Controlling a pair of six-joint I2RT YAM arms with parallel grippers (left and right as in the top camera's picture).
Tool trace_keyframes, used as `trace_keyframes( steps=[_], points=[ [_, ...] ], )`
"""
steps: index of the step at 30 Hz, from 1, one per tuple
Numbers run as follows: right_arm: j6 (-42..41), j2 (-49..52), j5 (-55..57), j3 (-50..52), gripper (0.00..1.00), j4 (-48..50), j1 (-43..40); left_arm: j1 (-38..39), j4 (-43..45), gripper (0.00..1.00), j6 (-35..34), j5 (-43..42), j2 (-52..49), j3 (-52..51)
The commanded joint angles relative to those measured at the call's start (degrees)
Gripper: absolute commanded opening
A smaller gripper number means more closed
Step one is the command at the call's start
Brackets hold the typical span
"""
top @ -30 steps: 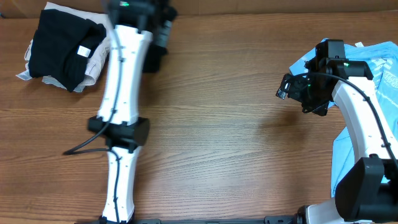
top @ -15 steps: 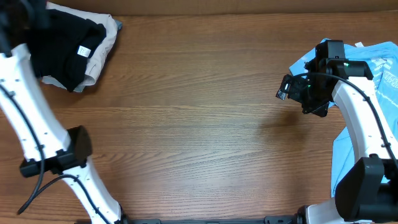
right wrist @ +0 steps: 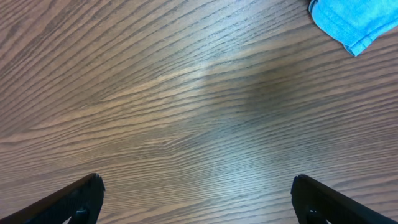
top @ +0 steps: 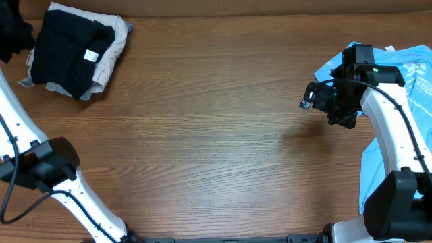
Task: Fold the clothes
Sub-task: 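Carry the polo left and place it on the folded stack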
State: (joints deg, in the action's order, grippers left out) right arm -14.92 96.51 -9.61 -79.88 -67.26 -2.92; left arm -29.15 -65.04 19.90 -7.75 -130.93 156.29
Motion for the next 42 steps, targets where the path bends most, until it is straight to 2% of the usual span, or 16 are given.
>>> trace_keyframes(
  steps=[1,4,22,30,37,38,39,40,41,42],
  points=[
    [0.1,-0.7,0.6,-0.7,1.0,-0.2,-0.3,0.6,1.7,0.04,9.6,-1.9,0.2,-0.7],
    [0.2,-0.7,0.6,-0.7,1.0,-0.8,-0.3,0.8,1.4,0.04,13.2,0.0,-0.2,-1.2],
    [0.2,-0.7,0.6,-0.7,1.0,-1.4,-0.3,1.5,4.2,0.04,13.1,1.9,-3.0,-2.3],
    [0.2,-0.7,0.6,-0.7,1.0,-2.5,-0.3,3.9,4.2,0.04,10.7,-1.2,-4.5,-3.5],
    [0.2,-0.7,0.6,-0.7,1.0,-2.7,-0.3,8.0,1.9,0.05,4.7,-1.3,-8.3,-3.7],
    [0.2,-0.7,0.6,-0.7,1.0,-2.8,-0.3,8.6,1.2,0.09,4.6,-1.4,-8.6,-3.7],
    [0.2,-0.7,0.6,-0.7,1.0,-2.9,-0.3,9.4,0.4,0.2,4.4,-1.4,-9.4,-3.7],
    [0.2,-0.7,0.6,-0.7,1.0,-3.0,-0.3,10.0,-0.4,0.39,4.3,-1.3,-9.7,-3.7],
    [0.2,-0.7,0.6,-0.7,1.0,-3.0,-0.3,10.6,-1.1,0.64,4.2,-1.4,-10.3,-3.7],
    [0.2,-0.7,0.6,-0.7,1.0,-3.0,-0.3,11.3,-1.8,0.84,3.3,-1.4,-10.6,-3.7]
  ],
)
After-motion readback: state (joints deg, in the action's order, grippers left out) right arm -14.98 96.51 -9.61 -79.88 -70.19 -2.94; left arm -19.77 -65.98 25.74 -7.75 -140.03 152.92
